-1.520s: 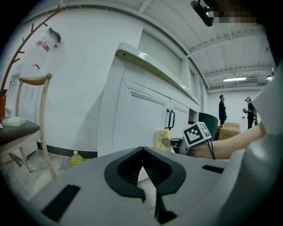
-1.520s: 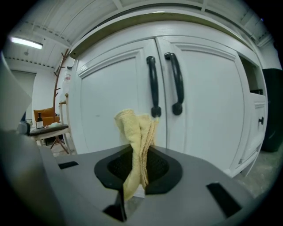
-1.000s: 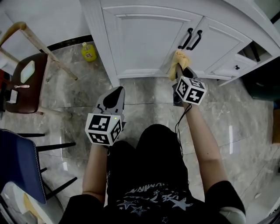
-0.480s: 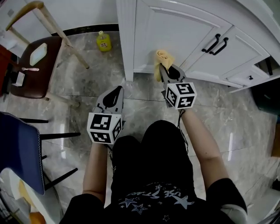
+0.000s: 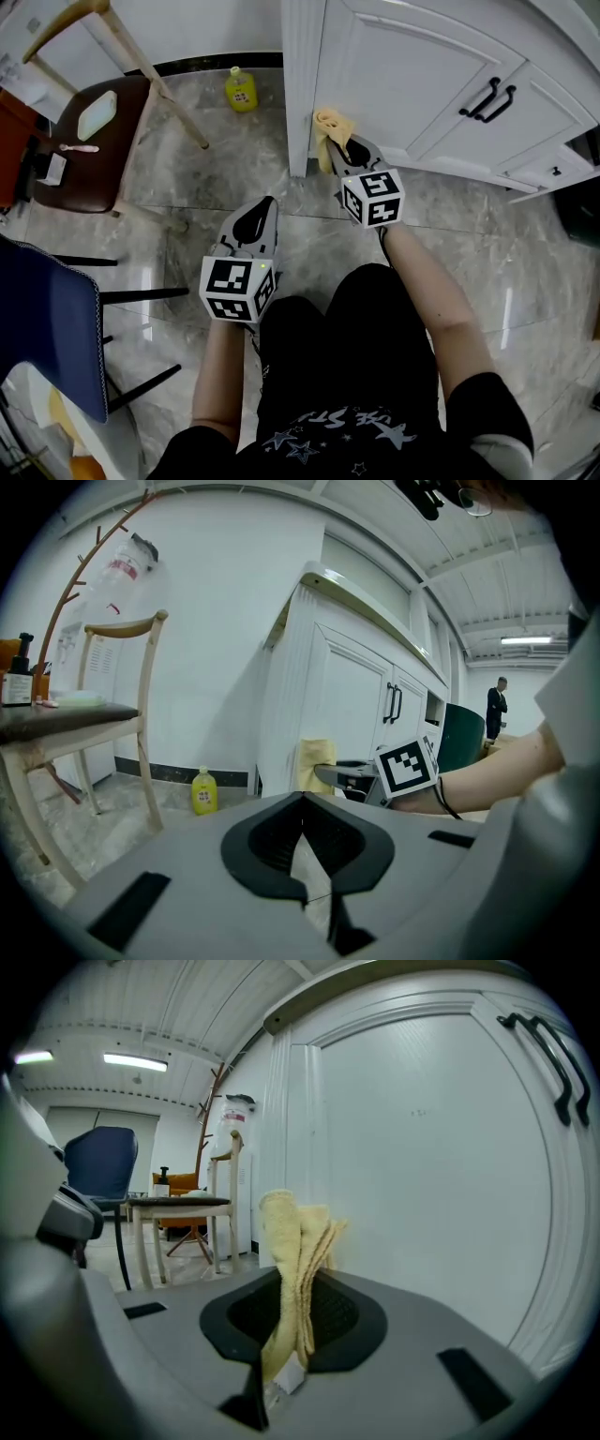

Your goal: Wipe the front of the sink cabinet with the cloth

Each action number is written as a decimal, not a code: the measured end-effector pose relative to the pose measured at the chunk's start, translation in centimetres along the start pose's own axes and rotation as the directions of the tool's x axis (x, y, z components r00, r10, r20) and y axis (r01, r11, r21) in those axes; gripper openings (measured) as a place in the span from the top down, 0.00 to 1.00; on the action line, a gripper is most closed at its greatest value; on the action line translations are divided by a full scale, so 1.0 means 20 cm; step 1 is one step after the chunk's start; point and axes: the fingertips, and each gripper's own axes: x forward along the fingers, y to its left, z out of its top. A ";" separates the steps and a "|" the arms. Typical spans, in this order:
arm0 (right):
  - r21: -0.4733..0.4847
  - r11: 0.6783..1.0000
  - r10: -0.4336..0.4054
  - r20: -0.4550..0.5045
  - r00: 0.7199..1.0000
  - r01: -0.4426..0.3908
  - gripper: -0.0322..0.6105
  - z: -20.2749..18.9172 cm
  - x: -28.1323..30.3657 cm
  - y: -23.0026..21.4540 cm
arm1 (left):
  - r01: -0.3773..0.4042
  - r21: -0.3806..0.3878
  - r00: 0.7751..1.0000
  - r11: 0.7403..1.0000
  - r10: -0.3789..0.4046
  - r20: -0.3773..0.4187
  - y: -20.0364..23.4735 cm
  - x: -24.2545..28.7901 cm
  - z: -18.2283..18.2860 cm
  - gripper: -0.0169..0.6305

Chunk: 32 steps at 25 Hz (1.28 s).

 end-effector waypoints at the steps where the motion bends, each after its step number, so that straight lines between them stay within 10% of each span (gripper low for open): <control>1: -0.005 1.000 -0.009 -0.004 1.000 0.009 0.85 -0.01 0.01 -0.01 | 0.000 -0.001 1.000 1.000 0.000 0.001 0.00 0.00 0.00 0.95; 19: 0.035 0.986 -0.162 -0.006 0.987 0.162 0.85 -0.09 -0.22 -0.45 | 0.058 0.047 0.998 0.997 -0.058 -0.002 -0.15 0.17 0.01 0.95; 32: 0.118 0.903 -0.412 -0.043 0.910 0.414 0.85 -0.26 -0.69 -1.00 | 0.114 0.044 0.993 0.993 -0.114 -0.002 -0.34 0.30 -0.02 0.95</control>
